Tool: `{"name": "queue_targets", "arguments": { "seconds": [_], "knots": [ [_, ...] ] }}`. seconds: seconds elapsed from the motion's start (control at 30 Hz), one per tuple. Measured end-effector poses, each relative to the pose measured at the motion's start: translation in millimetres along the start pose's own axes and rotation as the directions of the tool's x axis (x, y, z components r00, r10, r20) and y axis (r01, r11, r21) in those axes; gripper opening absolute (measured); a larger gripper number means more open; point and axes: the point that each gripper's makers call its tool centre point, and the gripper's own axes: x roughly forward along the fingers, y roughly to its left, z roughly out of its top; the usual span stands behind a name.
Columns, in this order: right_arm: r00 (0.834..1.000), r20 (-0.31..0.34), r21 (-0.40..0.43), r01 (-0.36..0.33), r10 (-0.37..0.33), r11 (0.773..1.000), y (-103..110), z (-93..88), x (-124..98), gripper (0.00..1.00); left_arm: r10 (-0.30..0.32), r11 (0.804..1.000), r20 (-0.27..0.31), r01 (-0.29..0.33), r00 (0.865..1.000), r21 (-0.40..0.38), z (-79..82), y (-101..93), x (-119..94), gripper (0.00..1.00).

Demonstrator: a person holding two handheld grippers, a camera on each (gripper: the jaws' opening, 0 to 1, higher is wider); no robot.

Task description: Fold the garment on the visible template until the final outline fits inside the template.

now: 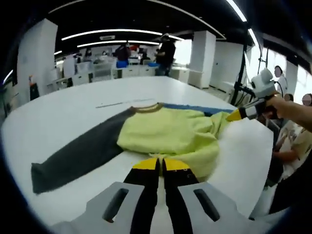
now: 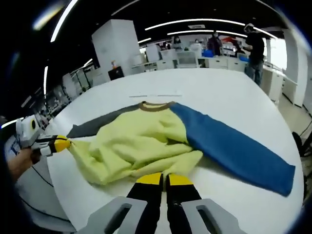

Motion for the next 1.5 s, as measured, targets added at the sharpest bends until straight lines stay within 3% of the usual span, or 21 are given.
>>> {"name": "queue_targets", "arguments": {
  "seconds": [0.27, 0.7, 1.03, 1.23, 1.5],
  "knots": [
    [0.999, -0.026, -0.001, -0.040, 0.040, 0.999, 12.7, -5.0, -21.2, 0.00, 0.041, 0.999, 0.047, -0.039, 0.998, -0.033, 15.4, 7.6, -25.3, 0.00],
    [0.993, -0.090, 0.006, -0.075, 0.076, 0.997, 24.9, -28.8, -49.2, 0.00, 0.078, 0.995, 0.005, -0.078, 0.997, -0.063, -1.7, 14.9, -47.5, 0.01],
    [0.989, -0.125, 0.055, -0.077, 0.083, 0.996, 27.8, -53.0, -63.9, 0.00, 0.118, 0.986, -0.050, -0.123, 0.992, -0.110, -27.6, 22.2, -66.6, 0.01],
    [0.986, -0.140, 0.072, -0.079, 0.089, 0.994, 33.1, -64.4, -70.4, 0.00, 0.110, 0.983, -0.074, -0.119, 0.991, -0.137, -37.7, 18.8, -72.5, 0.01],
    [0.984, -0.163, 0.115, -0.056, 0.075, 0.992, 32.7, -82.4, -78.7, 0.00, 0.095, 0.981, -0.174, -0.122, 0.980, -0.151, -71.1, 6.1, -79.1, 0.01]
  ]
}}
